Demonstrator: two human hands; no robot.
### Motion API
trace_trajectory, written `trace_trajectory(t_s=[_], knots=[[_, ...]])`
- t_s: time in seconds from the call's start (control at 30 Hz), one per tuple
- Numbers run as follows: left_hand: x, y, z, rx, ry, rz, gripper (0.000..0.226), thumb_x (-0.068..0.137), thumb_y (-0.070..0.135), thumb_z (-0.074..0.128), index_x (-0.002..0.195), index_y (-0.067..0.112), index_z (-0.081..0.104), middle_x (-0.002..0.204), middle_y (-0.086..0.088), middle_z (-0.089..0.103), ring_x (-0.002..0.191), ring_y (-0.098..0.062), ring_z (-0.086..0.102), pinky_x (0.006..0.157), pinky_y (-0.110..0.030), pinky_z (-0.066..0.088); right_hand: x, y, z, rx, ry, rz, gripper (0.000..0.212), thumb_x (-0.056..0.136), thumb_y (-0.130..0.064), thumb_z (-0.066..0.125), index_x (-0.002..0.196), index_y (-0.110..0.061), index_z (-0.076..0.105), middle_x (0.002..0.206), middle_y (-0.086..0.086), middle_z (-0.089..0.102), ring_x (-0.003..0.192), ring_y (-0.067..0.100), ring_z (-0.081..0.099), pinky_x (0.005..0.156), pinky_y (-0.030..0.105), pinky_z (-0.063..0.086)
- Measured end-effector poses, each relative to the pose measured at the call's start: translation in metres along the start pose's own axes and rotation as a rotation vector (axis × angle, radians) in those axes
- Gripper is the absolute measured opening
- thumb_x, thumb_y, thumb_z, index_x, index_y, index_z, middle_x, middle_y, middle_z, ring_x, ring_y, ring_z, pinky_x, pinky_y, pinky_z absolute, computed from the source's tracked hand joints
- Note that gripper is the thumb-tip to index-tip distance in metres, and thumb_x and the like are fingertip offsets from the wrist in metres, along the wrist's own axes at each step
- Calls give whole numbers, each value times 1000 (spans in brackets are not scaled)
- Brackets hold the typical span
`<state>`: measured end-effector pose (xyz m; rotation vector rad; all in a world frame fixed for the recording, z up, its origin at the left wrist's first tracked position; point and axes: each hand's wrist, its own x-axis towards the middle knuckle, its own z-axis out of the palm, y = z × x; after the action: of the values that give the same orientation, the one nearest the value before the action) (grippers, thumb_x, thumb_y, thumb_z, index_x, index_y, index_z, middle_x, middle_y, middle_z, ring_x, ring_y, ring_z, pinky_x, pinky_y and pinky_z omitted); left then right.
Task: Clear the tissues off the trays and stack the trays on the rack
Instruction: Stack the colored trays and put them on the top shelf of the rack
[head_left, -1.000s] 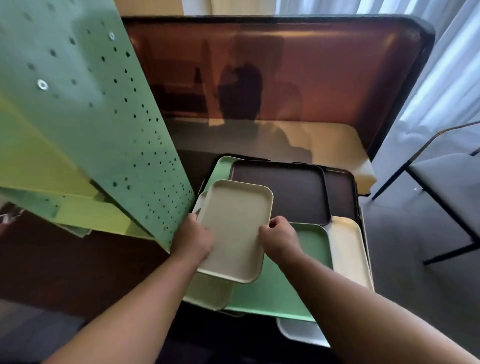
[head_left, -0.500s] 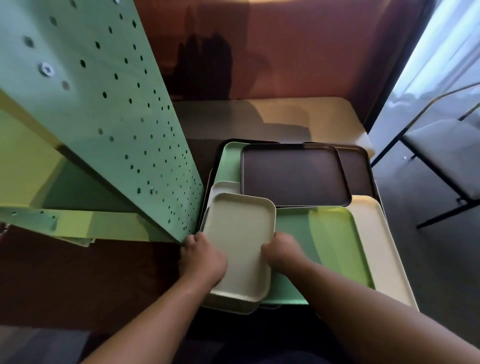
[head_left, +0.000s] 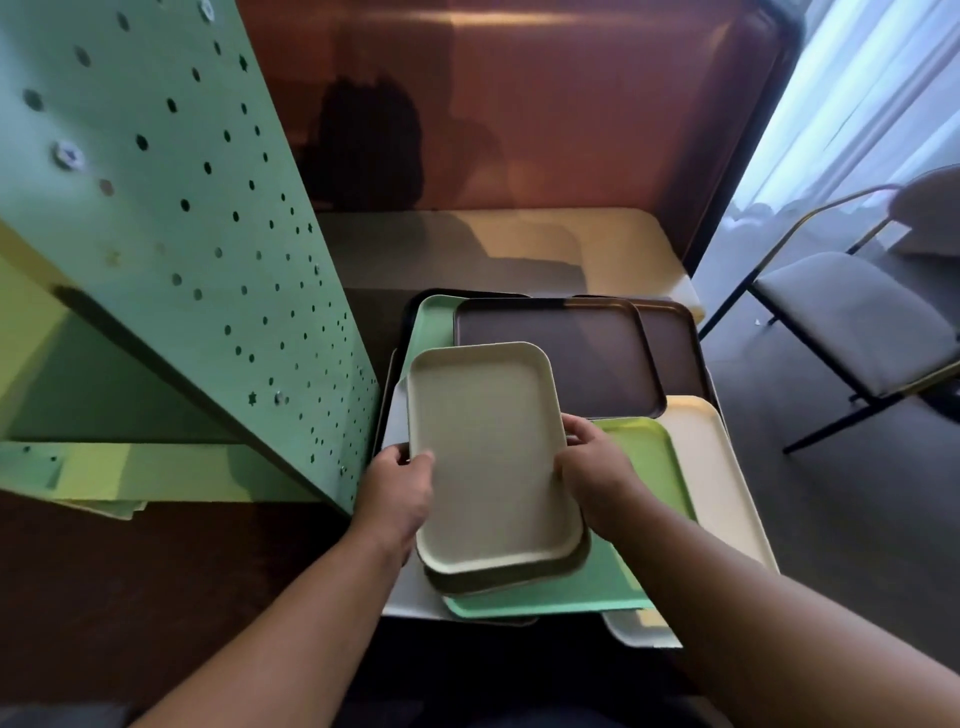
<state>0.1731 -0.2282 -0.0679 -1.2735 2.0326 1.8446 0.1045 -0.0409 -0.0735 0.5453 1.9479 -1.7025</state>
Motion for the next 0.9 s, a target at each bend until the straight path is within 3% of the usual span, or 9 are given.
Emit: trace_trajectory(t_s=[0.07,0.17,0.3,0.4,0.53,0.6,0.7,0.8,0.9], knots=[[6,7,4,-10,-53,21,24,97,2,54,105,21,65,97,-4,73,91,-27,70,82,-43,61,0,-7,-8,19,-39,-32,65,80,23,43,130,-12,65,102,14,75,78,27,73,55,31,57],[13,16,10,-78,-129,46,43,89,-15,52,120,12,65,101,-9,74,91,-30,71,77,-41,61,5,-10,-19,-17,-39,-47,75,78,22,40,135,-21,64,106,12,75,89,30,73,64,39,61],[12,24,24,-185,-159,44,14,100,7,56,109,14,64,97,-9,74,83,-26,71,72,-37,59,7,-16,-35,-39,2,-41,67,83,12,46,132,-30,64,108,10,76,96,32,72,79,46,62],[15,22,37,-148,-110,64,15,102,8,52,109,14,64,98,-9,73,81,-25,70,73,-36,58,8,-16,-48,-153,-39,7,42,90,-1,54,121,-23,71,104,10,77,86,28,73,69,38,61],[10,20,50,-272,-91,-42,22,99,-2,51,96,15,64,95,-13,72,81,-29,69,80,-42,58,7,0,-68,-393,-117,143,21,97,-26,62,99,-9,74,100,13,79,89,31,77,81,48,64],[9,19,50,-354,-139,-77,27,93,-10,52,107,11,62,97,-15,71,79,-30,66,81,-46,55,5,0,-80,-338,-191,100,21,102,-27,60,98,-11,73,100,9,78,83,21,75,73,33,63],[19,18,35,-434,-228,-68,38,93,1,62,129,11,51,111,-18,67,89,-33,66,88,-53,54,11,-12,-103,-331,-285,73,21,103,-25,59,97,-12,75,98,9,79,80,18,74,80,35,61],[29,21,15,-296,-365,-46,39,99,19,62,136,20,49,120,-12,67,90,-26,66,77,-43,56,21,-34,-111,-576,-364,11,16,98,-25,68,95,-14,79,94,7,81,81,18,74,82,36,61],[30,15,13,54,-462,-17,34,100,18,62,134,16,60,120,-10,71,100,-28,71,75,-46,62,28,-49,-105,-637,-213,-131,22,84,-25,83,104,-19,78,90,3,77,80,18,73,72,33,62]])
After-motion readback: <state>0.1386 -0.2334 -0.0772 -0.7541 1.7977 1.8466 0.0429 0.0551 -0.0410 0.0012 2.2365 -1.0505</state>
